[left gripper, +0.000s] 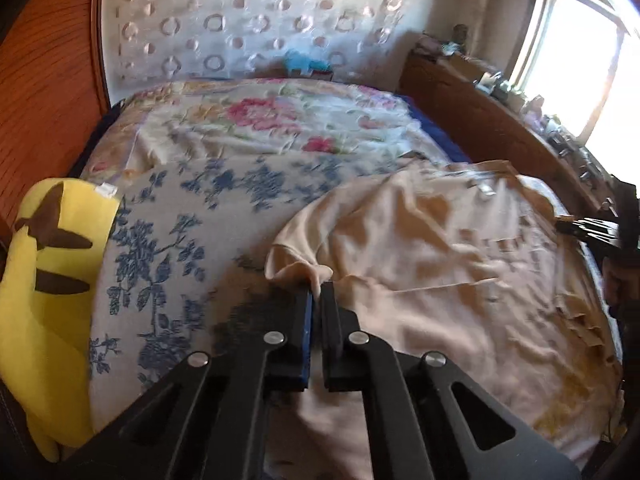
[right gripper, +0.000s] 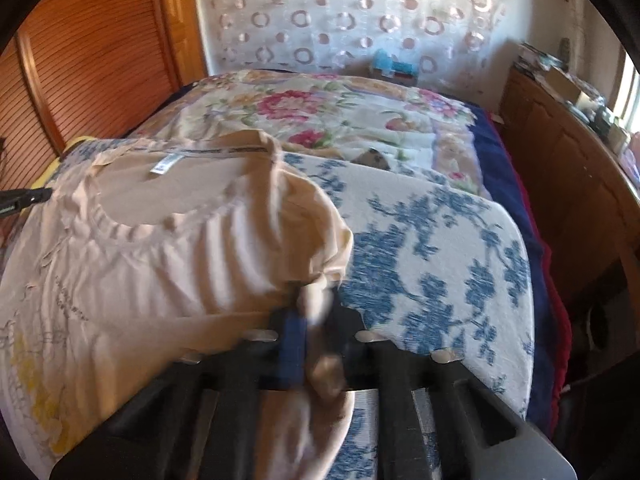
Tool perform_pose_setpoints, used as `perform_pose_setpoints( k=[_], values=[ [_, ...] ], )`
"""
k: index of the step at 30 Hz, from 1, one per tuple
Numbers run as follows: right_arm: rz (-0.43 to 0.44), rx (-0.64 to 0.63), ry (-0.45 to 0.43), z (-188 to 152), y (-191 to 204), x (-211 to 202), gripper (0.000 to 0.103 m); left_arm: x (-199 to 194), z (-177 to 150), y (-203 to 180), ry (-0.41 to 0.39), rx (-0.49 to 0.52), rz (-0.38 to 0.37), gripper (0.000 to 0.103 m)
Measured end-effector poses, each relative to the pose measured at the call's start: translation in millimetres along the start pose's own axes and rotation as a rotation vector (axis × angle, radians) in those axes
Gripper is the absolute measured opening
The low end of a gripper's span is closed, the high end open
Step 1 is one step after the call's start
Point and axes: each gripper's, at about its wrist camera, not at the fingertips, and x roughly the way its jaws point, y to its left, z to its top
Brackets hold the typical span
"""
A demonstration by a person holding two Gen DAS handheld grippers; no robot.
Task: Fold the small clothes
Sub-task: 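Lift the hem with both tools and fold it over toward the collar, release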
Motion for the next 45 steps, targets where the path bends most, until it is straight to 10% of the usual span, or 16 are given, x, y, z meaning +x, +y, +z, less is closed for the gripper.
perform_pose_setpoints(
  k=[22,34,45],
  values=[
    [0.012,0.023,-0.321,-65,49,-176,0.004,-183,-95,-41,-0.317,0.036,-0.002,0.0],
    [0.056,0.06,-0.278,-167,81,-240,0.004,-220,-201,-31,-0.251,-0.051,0.02,0.0],
    [0.034,0.073,-0.097,-209,83,-207,0.005,-208,-208,-40,-0.19,0.026,0.027,0.024]
  ],
)
